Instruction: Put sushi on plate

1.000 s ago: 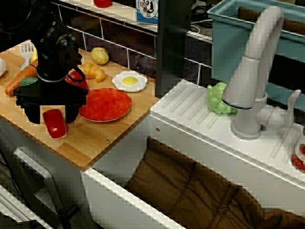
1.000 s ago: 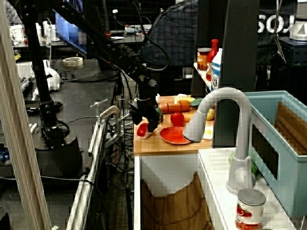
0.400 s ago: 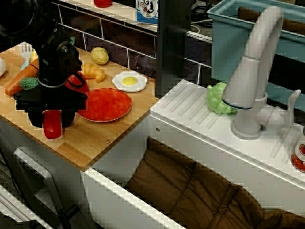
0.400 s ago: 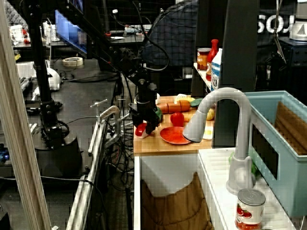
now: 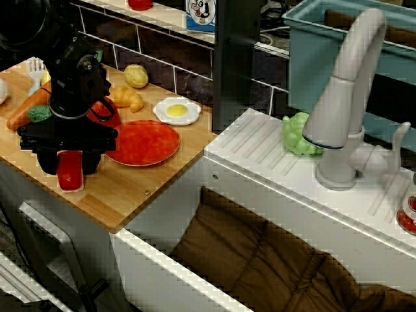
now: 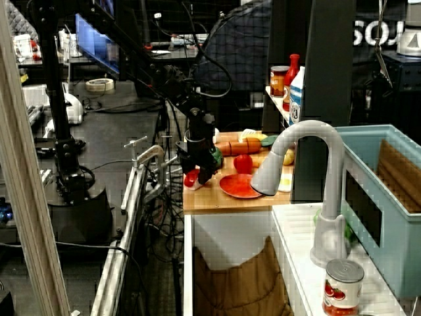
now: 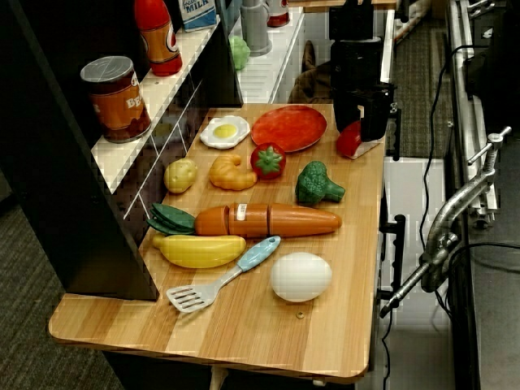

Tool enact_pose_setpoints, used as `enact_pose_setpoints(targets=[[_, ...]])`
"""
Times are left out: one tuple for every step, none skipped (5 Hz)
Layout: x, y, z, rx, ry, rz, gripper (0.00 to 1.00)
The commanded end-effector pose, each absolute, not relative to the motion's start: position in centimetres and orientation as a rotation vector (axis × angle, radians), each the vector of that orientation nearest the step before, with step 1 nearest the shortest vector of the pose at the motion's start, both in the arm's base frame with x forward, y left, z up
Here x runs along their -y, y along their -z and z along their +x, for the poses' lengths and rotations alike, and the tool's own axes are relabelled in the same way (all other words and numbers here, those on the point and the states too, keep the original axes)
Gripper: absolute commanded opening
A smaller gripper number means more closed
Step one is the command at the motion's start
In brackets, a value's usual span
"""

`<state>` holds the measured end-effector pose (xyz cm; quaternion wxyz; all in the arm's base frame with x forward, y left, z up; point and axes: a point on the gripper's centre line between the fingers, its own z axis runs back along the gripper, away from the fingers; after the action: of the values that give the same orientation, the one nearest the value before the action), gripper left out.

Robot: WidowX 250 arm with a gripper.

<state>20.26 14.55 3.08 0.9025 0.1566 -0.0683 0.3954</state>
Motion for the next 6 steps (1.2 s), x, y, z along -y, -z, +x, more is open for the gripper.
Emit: enact_pose_setpoints(targets=[[-13.8,-7.5,21.4,0.153,-0.778,0.284,0.00],[-13.5,-9.7,21.8,0.127,-0.766,0.257,0.00],[-13.4,-10.8,22.2,0.113,-0.771,0.232,0.00],[-13.5,-10.4,22.8,0.118,-0.763,0.237,0.00],[-13.0,-9.5,24.1,0.127,-0.775,0.251,0.00],[-12.0,-9.2,25.8,0.134,-0.790,0.255,0.00]])
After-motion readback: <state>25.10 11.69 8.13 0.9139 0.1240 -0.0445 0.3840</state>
